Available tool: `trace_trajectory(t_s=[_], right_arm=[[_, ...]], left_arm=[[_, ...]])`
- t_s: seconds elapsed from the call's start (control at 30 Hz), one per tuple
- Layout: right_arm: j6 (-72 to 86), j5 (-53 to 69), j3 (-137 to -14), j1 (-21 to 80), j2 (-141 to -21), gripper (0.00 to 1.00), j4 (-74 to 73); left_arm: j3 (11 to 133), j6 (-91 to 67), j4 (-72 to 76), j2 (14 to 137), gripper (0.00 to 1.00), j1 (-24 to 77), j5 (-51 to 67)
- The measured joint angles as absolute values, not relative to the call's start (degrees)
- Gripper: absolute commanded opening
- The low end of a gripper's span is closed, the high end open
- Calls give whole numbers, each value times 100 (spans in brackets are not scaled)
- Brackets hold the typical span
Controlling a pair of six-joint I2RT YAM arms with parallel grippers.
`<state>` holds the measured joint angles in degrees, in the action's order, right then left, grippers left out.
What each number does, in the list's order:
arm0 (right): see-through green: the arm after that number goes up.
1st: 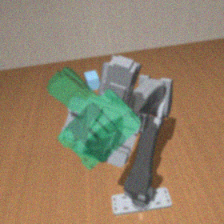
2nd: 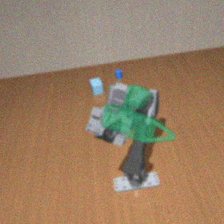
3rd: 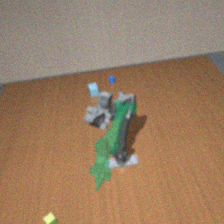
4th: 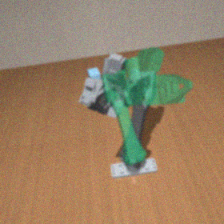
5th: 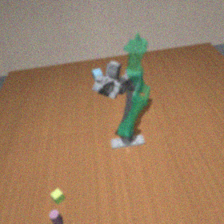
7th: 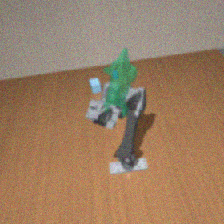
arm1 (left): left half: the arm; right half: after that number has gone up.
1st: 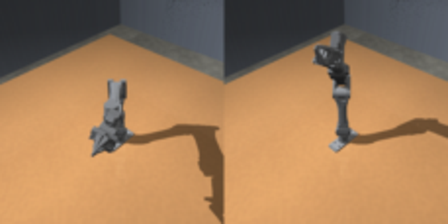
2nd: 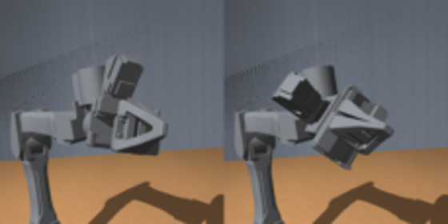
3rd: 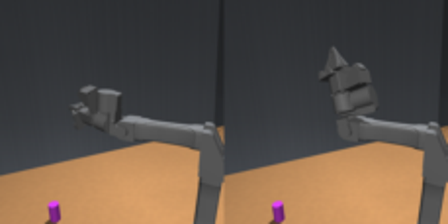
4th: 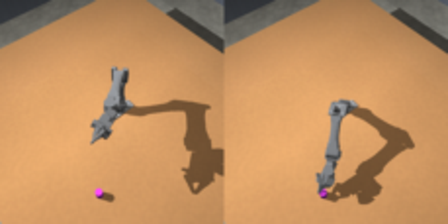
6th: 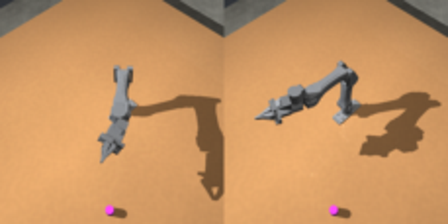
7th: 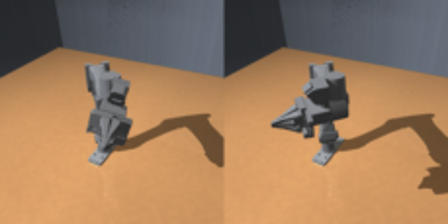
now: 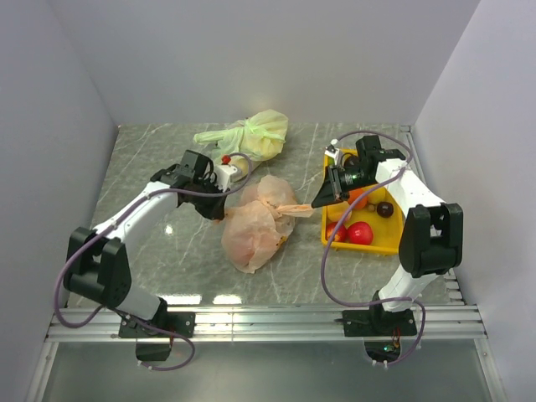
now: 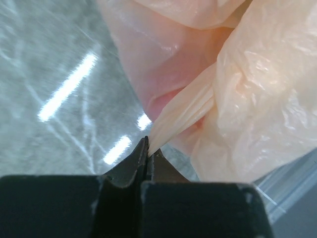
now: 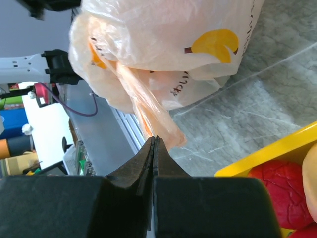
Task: Place the fake fruits into the plastic bag and tie a complex knot
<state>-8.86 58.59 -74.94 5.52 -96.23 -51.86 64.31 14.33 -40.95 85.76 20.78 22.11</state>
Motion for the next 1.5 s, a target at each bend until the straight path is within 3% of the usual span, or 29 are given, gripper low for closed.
trace_trajectory(t_s=[0.43,0.47,0.53,0.57,0.6,0.63,0.8,0.97,1.13,1.5], right_arm=[[-1372,5288,-7443,720,-9623,0,-5050],[-1461,5245,-7481,773,-9623,16,-5085],[-1653,5127,-7684,867,-9625,38,-5262],[-1741,5074,-7789,882,-9625,49,-5319],[-1796,5017,-7924,886,-9620,65,-5347],[-1846,4952,-8036,886,-9603,67,-5343],[-2056,4329,-8112,888,-9100,71,-5199],[-2241,3861,-8023,904,-8106,100,-4641],[-2786,3710,-8003,1066,-7343,100,-4571],[-3583,2119,-7568,2906,-8453,99,-5319]], left_arm=[[6202,1579,-3625,8040,2,1813,2106],[6211,1640,-3647,8040,22,1791,2150],[6241,1776,-3693,8038,50,1747,2163],[6257,1850,-3684,8025,74,1708,2154],[6259,1898,-3653,7983,88,1671,2143],[6259,1898,-3629,7913,99,1634,2123],[6198,1728,-3227,7046,99,1577,2163],[6213,1243,-2644,6228,99,1566,2248],[6692,1726,-2963,6611,99,1431,2792],[6589,2602,-3511,7251,99,1245,2961]])
